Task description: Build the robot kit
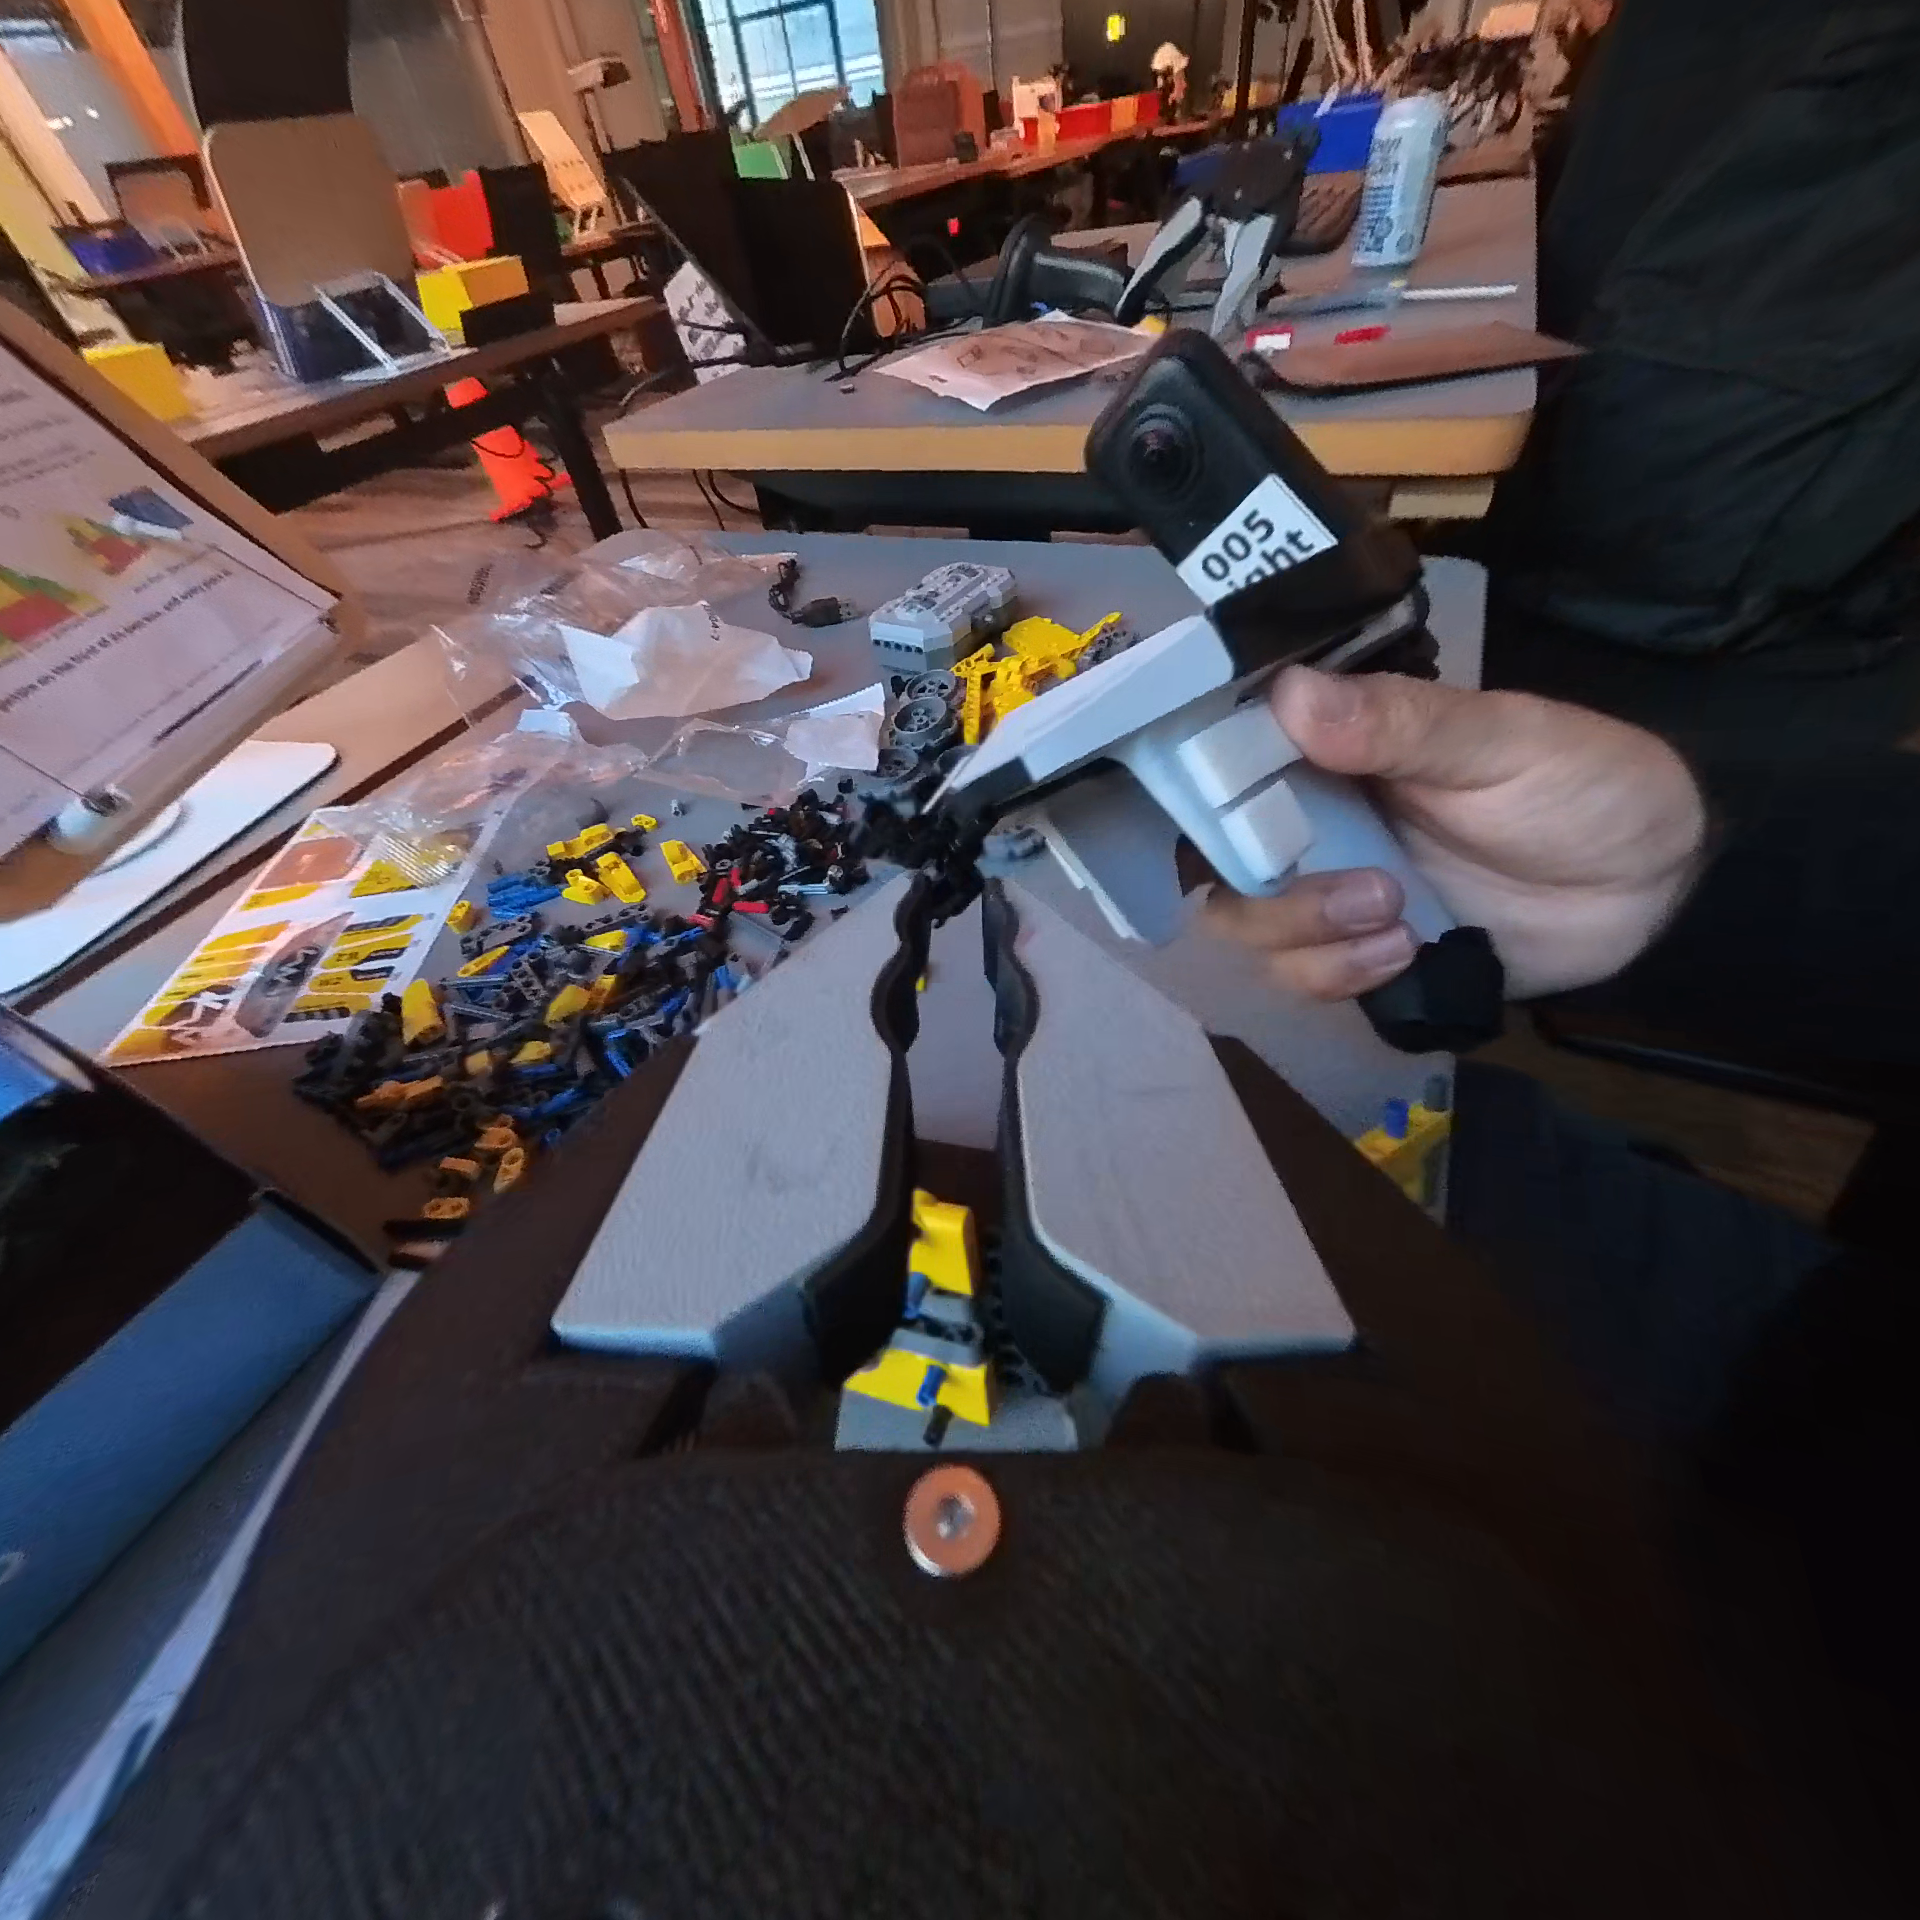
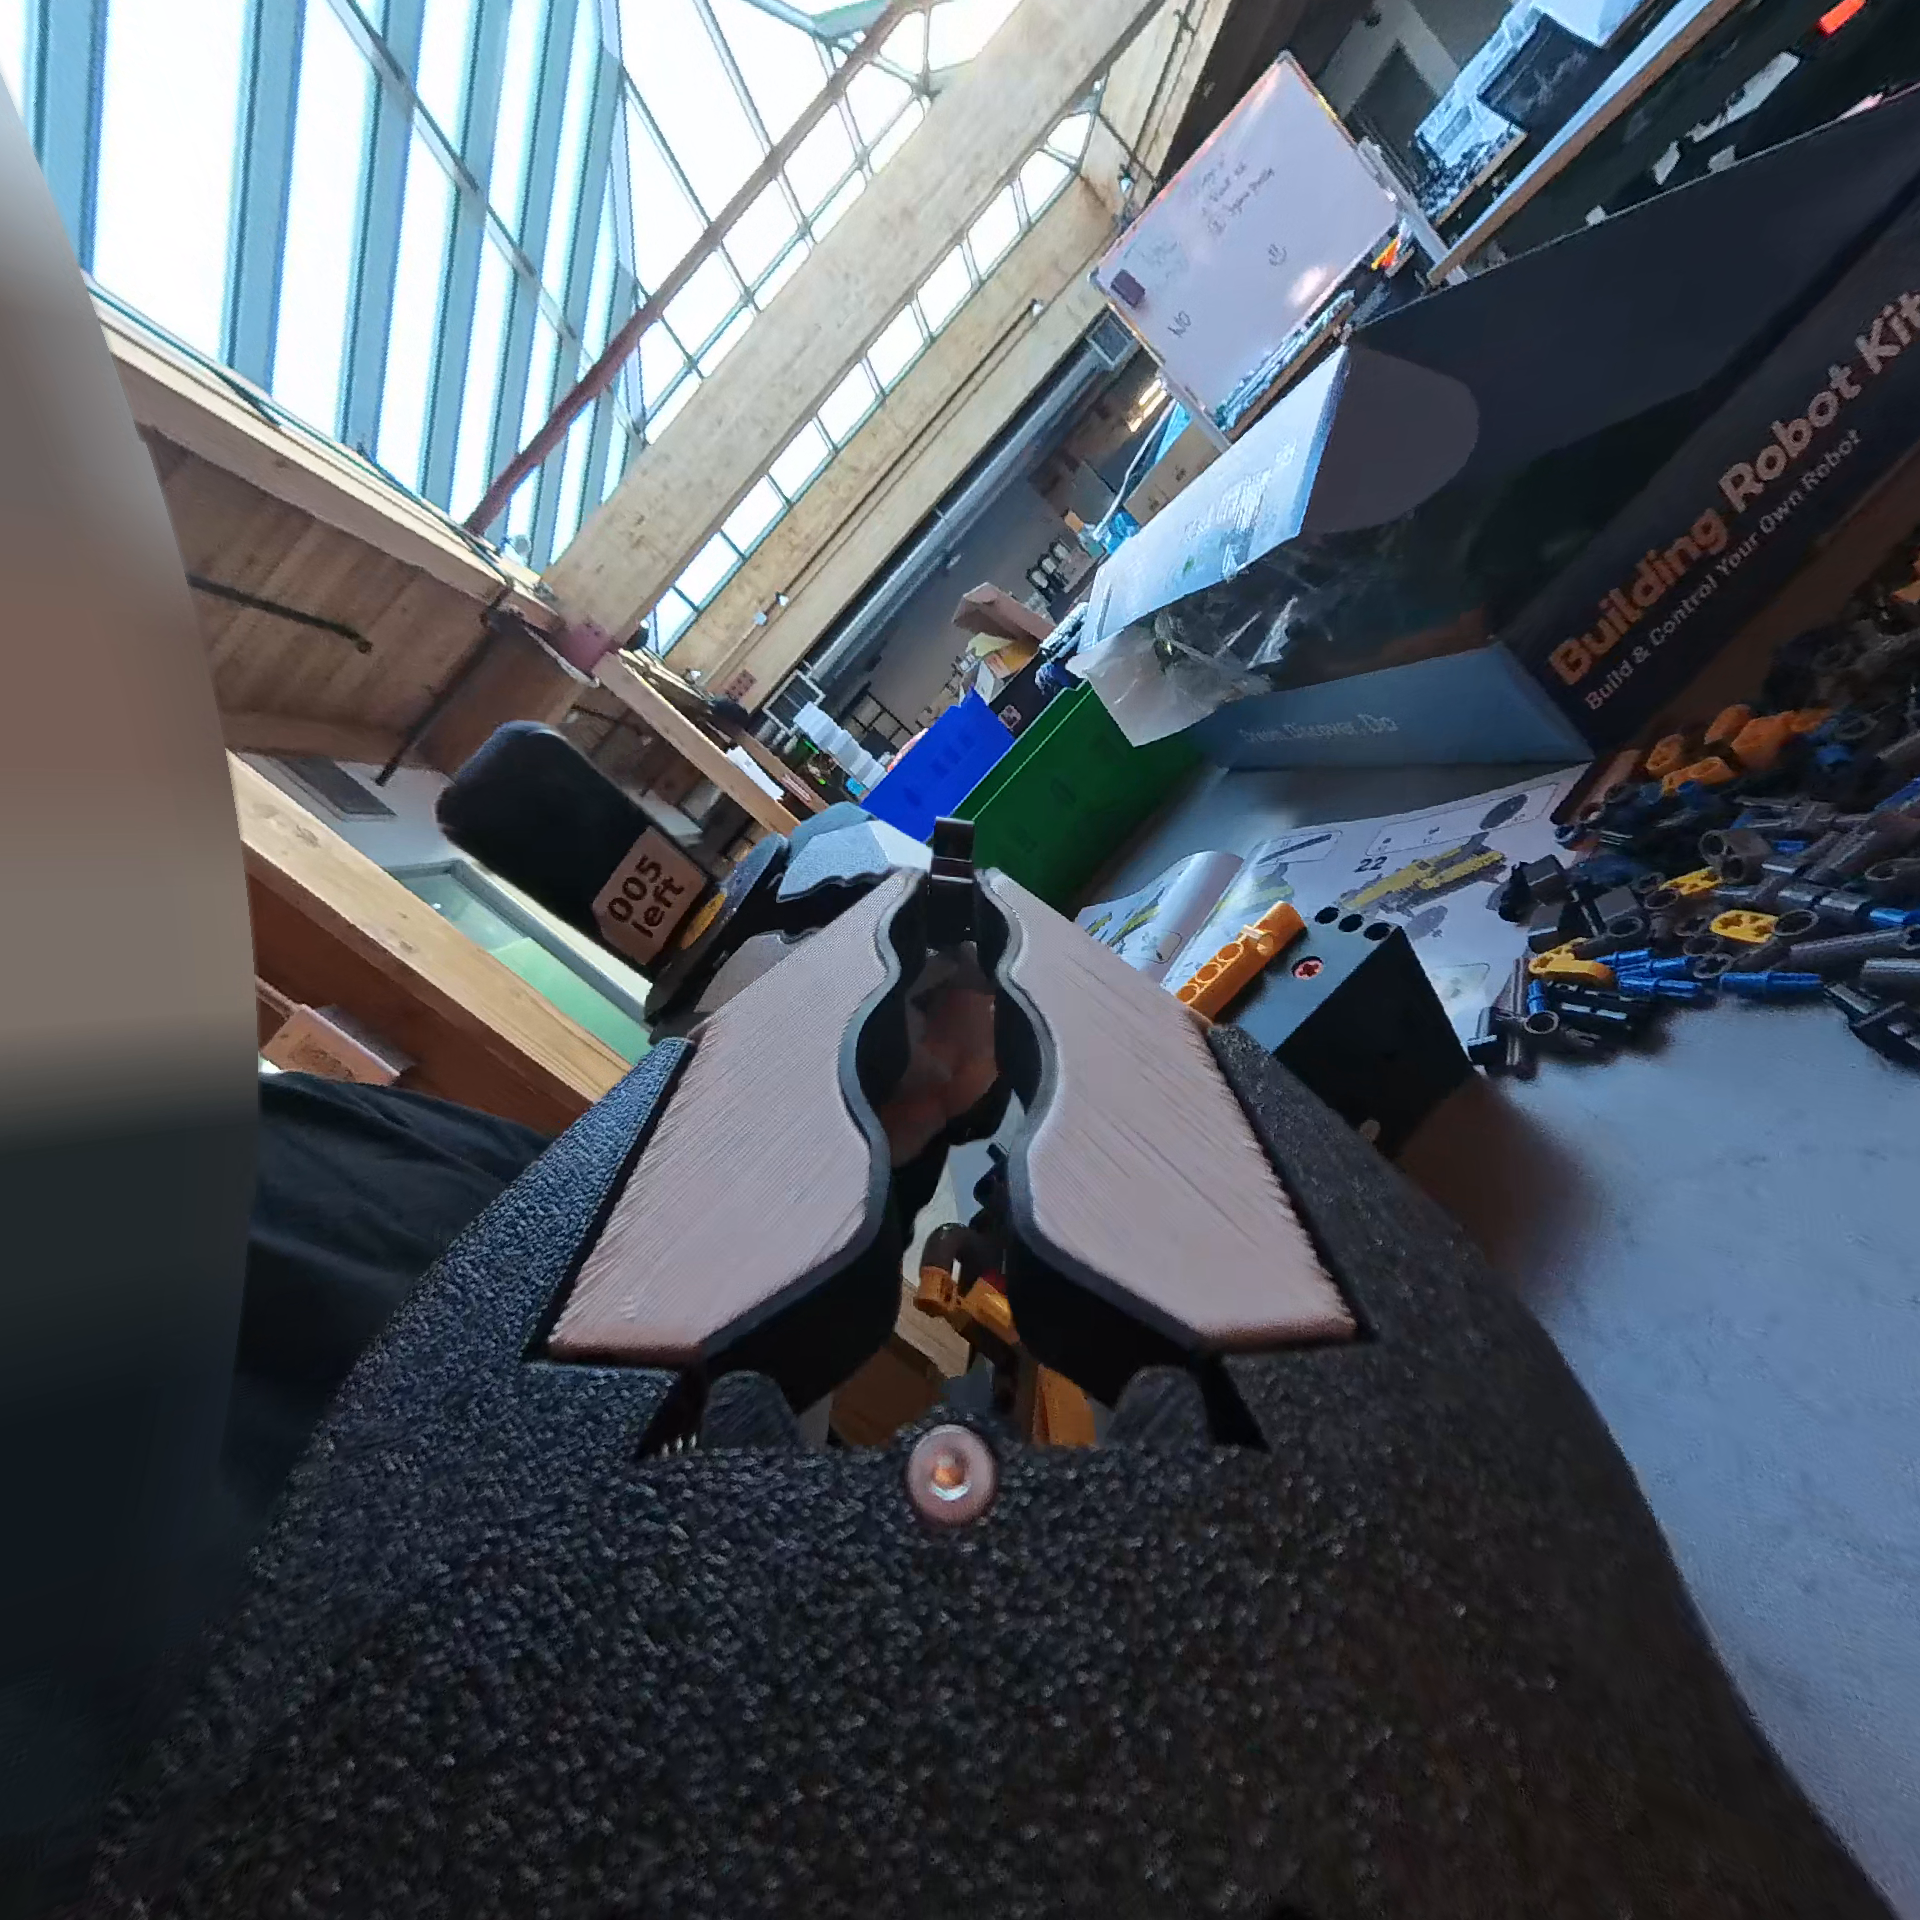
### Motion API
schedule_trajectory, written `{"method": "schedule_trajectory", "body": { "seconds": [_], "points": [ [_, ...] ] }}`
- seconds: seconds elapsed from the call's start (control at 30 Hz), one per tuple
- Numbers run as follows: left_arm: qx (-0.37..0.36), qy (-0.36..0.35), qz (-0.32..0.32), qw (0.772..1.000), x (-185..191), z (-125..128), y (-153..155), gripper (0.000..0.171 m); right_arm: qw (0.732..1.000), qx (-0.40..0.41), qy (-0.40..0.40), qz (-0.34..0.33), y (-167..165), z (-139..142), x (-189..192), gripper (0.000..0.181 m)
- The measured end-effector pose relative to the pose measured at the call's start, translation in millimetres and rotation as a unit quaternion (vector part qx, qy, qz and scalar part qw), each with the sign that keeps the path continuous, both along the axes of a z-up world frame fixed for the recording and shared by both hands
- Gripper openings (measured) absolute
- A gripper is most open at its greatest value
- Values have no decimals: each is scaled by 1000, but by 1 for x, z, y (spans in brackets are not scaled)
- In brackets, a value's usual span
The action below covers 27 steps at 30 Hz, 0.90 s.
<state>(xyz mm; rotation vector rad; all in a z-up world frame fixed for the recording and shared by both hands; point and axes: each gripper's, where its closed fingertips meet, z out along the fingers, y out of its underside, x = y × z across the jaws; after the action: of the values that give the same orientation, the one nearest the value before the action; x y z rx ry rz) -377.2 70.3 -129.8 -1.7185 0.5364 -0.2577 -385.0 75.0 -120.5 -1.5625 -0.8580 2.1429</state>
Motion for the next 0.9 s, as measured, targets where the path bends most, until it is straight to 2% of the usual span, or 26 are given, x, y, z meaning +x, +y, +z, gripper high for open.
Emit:
{"method": "schedule_trajectory", "body": {
  "seconds": [0.23,0.43,0.57,0.7,0.8,0.9],
  "points": [
    [103,126,-12,987,-2,0,-5,6,999,17,38,-4,5,13,14,11],
    [184,135,-33,973,0,13,-20,5,997,80,18,14,-11,8,15,23],
    [248,135,-69,957,11,24,-35,6,991,115,44,48,-33,20,18,26],
    [278,150,-73,946,14,30,-40,6,985,152,41,72,-50,22,19,20],
    [291,179,-76,937,19,28,-41,6,982,169,56,64,-53,27,21,11],
    [296,202,-75,931,20,26,-42,6,979,187,55,59,-53,26,22,9]
  ]
}}
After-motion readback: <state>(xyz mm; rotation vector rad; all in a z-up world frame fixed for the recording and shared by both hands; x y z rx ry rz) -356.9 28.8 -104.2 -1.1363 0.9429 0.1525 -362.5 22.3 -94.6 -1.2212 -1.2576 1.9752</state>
